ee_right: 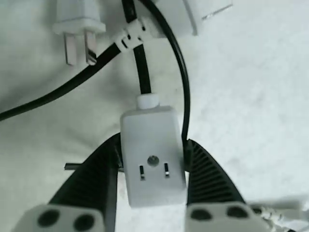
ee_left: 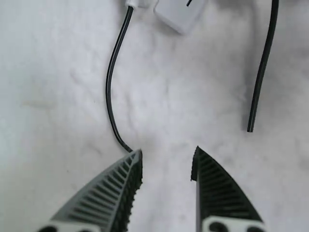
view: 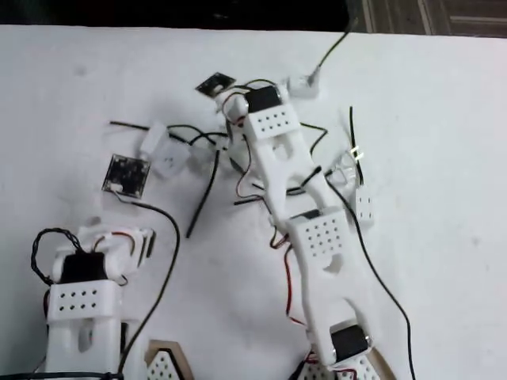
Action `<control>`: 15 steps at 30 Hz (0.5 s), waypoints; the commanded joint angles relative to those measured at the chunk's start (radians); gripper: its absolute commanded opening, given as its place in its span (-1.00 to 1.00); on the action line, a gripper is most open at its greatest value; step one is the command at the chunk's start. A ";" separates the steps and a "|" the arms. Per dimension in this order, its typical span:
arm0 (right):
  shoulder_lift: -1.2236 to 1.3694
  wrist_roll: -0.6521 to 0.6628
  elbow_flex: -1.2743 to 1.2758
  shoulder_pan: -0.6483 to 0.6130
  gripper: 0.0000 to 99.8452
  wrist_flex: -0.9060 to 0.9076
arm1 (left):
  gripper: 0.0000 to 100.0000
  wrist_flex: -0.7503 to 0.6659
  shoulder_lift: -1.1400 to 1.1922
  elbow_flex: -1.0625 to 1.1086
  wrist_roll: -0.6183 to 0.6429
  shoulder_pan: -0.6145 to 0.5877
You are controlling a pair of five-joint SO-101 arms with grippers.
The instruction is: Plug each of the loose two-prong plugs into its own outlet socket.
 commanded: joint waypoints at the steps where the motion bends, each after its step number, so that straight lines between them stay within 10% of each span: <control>1: -0.266 -0.012 0.129 0.027 -0.97 0.001 | -0.63 -0.017 -0.015 -0.006 -0.009 -0.004; 15: -0.601 -0.012 0.175 0.154 -0.97 -0.045 | -0.63 -0.015 -0.015 -0.005 -0.009 -0.005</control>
